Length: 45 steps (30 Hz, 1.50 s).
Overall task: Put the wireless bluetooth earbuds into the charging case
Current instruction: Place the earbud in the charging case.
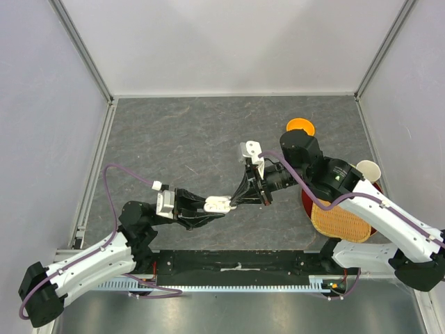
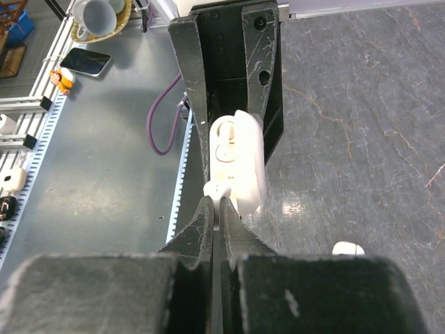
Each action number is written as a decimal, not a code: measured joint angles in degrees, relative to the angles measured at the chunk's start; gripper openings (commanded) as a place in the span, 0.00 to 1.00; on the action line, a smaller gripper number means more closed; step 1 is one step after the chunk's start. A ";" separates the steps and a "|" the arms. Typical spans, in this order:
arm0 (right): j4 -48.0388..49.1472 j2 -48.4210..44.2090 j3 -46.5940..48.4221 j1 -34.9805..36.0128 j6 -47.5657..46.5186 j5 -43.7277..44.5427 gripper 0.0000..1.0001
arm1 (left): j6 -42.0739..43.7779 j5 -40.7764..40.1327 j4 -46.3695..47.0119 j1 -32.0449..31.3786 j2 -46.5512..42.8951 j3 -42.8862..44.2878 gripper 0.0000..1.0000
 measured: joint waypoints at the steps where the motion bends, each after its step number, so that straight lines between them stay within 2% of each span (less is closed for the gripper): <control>1: -0.04 0.02 0.00 0.35 -0.37 0.35 0.04 | -0.02 0.04 0.04 0.00 0.11 0.00 0.02; 33: -0.44 1.51 -0.02 5.14 -4.66 6.40 0.06 | -0.09 1.01 0.44 0.00 0.72 0.00 0.02; 45: -0.42 1.57 -0.02 5.57 -4.83 8.04 0.16 | -0.09 0.44 0.26 0.00 -0.28 -0.09 0.02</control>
